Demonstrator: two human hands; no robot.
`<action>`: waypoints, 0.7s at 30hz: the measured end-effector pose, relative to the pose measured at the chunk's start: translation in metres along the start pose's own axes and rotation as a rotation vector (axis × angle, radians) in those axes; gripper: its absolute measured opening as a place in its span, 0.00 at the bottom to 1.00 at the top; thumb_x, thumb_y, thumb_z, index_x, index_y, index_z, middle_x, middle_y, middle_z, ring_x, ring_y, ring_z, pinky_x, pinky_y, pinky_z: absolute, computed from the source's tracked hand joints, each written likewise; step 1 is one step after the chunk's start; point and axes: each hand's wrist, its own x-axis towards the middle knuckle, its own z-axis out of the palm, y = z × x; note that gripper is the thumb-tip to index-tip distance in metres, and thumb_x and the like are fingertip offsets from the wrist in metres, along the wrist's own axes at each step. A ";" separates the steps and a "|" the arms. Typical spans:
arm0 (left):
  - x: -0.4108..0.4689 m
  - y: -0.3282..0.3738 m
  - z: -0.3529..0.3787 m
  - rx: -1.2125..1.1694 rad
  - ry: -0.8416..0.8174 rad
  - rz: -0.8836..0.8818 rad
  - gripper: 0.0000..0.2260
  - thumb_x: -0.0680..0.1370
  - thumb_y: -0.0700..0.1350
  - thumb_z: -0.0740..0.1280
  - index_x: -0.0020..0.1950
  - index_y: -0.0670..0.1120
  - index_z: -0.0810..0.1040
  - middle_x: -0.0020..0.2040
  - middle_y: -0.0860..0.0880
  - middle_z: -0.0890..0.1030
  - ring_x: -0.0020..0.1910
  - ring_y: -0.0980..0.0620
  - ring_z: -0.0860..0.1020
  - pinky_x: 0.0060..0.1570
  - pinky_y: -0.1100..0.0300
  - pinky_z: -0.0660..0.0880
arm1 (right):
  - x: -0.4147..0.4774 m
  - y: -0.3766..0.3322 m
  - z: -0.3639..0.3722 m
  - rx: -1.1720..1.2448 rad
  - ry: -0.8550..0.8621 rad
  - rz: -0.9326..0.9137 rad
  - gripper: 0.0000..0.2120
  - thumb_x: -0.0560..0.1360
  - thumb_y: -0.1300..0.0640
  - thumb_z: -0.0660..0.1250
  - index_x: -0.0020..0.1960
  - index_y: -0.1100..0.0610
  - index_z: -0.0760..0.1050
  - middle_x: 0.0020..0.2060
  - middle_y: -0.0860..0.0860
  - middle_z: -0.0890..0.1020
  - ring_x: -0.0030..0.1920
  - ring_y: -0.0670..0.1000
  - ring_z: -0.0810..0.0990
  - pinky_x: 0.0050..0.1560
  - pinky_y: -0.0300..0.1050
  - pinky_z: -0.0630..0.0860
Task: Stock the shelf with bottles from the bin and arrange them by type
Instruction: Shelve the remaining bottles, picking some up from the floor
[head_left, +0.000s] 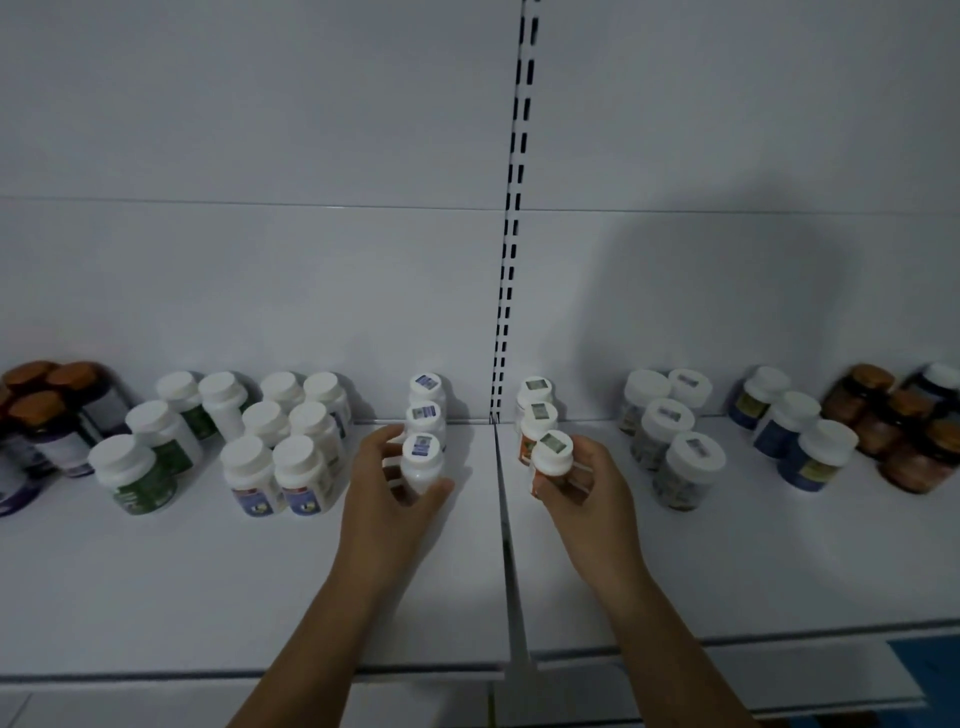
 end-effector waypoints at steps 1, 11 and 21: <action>0.000 0.000 0.000 0.004 -0.004 -0.001 0.31 0.73 0.42 0.81 0.70 0.57 0.71 0.64 0.59 0.80 0.58 0.60 0.81 0.56 0.57 0.81 | 0.001 0.001 0.001 -0.001 -0.005 0.001 0.23 0.74 0.65 0.77 0.63 0.48 0.77 0.56 0.41 0.85 0.57 0.41 0.84 0.59 0.46 0.82; 0.004 -0.007 -0.001 0.112 -0.028 0.025 0.34 0.74 0.43 0.80 0.76 0.53 0.70 0.69 0.56 0.77 0.62 0.61 0.79 0.58 0.61 0.79 | 0.002 0.004 0.001 0.011 -0.023 -0.007 0.23 0.72 0.68 0.77 0.60 0.48 0.77 0.52 0.37 0.85 0.53 0.40 0.84 0.55 0.37 0.81; 0.003 -0.006 -0.004 0.136 -0.037 0.001 0.34 0.73 0.41 0.81 0.74 0.56 0.70 0.67 0.58 0.78 0.61 0.63 0.79 0.60 0.54 0.81 | 0.003 0.010 0.000 0.015 -0.058 -0.004 0.25 0.73 0.66 0.77 0.65 0.47 0.76 0.56 0.39 0.85 0.58 0.41 0.84 0.62 0.47 0.81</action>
